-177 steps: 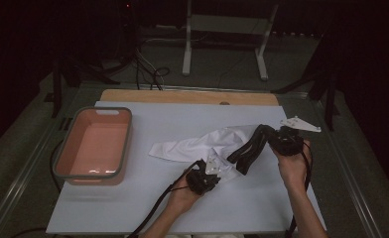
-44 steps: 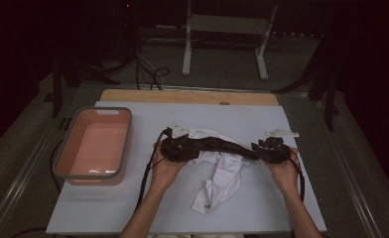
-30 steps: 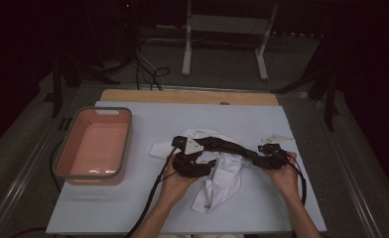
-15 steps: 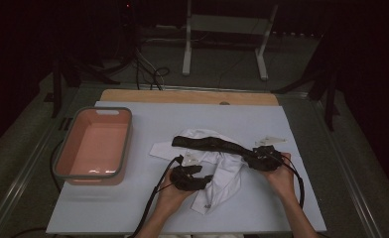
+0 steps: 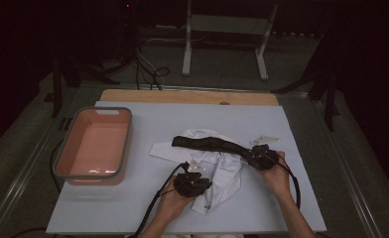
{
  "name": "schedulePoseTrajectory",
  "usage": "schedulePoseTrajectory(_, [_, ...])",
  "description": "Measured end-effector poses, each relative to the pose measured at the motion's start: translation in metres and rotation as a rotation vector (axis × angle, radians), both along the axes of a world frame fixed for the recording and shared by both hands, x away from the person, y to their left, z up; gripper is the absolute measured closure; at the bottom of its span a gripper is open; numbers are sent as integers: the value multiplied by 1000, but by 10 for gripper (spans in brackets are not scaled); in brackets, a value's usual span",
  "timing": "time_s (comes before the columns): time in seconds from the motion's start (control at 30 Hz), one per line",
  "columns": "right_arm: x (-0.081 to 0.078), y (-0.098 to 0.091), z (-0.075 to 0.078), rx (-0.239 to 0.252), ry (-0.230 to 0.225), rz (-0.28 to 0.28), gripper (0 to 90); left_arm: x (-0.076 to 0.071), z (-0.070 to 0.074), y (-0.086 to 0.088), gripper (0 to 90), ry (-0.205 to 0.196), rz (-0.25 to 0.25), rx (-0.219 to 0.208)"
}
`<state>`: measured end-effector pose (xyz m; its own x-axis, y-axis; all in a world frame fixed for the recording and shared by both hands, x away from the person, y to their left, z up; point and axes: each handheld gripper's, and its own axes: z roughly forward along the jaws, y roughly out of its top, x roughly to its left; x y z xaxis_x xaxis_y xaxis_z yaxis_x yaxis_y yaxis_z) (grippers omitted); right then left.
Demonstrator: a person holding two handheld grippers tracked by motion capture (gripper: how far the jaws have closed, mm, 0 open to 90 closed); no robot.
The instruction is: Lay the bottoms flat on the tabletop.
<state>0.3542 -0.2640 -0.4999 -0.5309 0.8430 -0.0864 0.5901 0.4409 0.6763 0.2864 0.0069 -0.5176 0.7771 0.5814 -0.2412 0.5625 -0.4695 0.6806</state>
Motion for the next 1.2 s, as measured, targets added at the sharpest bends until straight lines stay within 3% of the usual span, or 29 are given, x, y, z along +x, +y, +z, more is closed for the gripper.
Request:
schedulePoseTrajectory(0.07, [1, -1, 2, 4, -9, -17, 883, -1, 1, 0, 860, -5, -6, 5])
schedulePoseTrajectory(0.17, [0, -6, 5, 14, -21, -22, 889, -2, 3, 2, 869, -12, -11, 9])
schedulePoseTrajectory(0.2, [0, -7, 7, 22, -21, -17, 861, -2, 3, 2, 870, -15, -12, 14])
schedulePoseTrajectory(0.33, [-3, -11, 9, 10, -25, 3, 583, -3, 4, 3, 872, -21, -7, 11])
schedulePoseTrajectory(0.53, [-5, -9, 7, -13, -20, 36, 444, -1, 9, 11, 876, -32, 21, 6])
schedulePoseTrajectory(1.1, [-1, 19, 3, 22, -19, 100, 445, 4, 25, 51, 878, -65, 137, -34])
schedulePoseTrajectory(1.2, [0, 28, 2, 7, -20, 123, 450, 4, 26, 55, 878, -67, 147, -35])
